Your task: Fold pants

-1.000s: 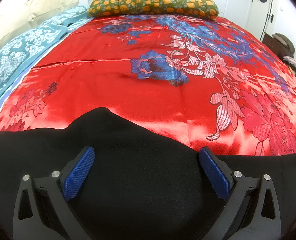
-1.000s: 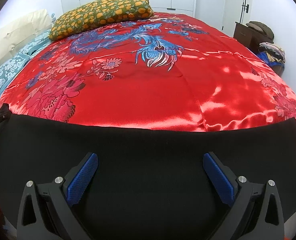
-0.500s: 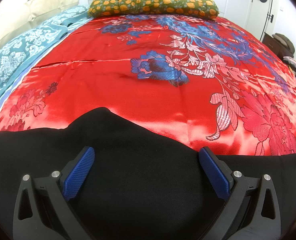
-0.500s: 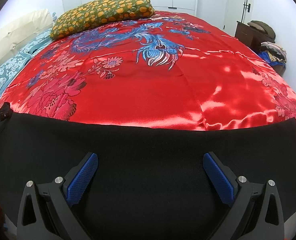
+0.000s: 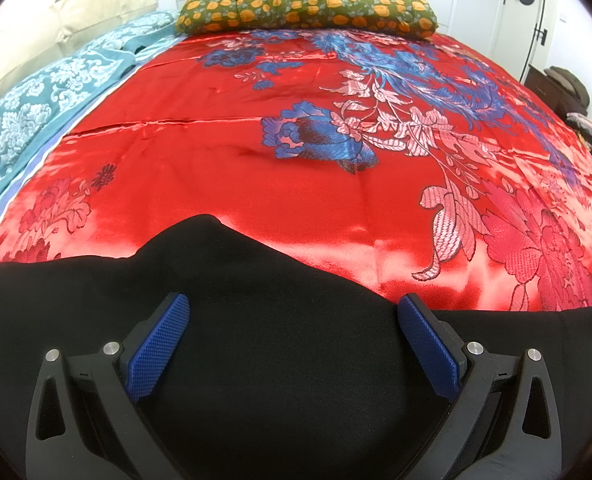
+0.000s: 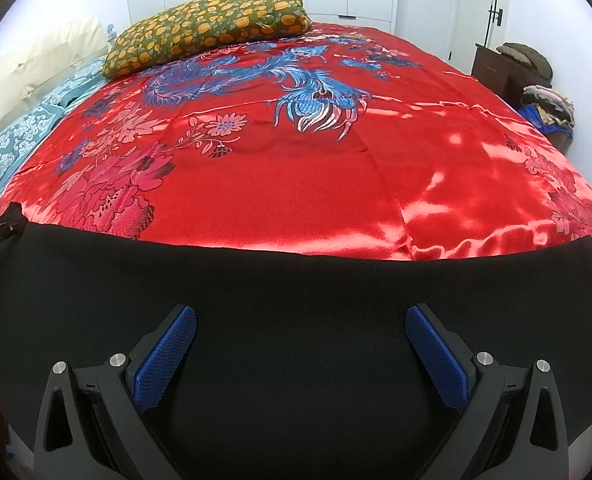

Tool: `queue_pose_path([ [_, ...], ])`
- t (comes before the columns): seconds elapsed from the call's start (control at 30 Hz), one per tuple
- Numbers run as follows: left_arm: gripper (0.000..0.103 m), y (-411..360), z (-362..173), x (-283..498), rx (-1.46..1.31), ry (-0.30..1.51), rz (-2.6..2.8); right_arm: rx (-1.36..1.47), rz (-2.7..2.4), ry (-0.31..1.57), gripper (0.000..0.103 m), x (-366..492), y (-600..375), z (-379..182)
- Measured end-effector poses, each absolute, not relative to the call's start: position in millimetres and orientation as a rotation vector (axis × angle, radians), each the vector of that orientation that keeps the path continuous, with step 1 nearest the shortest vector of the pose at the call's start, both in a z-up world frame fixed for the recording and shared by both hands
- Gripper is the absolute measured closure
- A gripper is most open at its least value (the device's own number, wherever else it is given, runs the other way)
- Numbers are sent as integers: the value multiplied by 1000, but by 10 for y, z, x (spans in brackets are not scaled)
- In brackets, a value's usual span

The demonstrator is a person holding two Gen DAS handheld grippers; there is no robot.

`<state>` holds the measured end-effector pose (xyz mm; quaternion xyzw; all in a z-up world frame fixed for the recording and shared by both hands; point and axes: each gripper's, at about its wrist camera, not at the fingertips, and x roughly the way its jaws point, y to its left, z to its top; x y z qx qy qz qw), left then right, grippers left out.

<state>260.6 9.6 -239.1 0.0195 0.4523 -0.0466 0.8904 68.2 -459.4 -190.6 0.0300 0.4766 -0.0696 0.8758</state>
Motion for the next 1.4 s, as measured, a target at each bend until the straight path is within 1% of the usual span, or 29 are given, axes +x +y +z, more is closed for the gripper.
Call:
queue_pose_path([
  [1.4,0,91,-2392,2604,41,939,-96,61,-144,998,0,683,-4583,-1903],
])
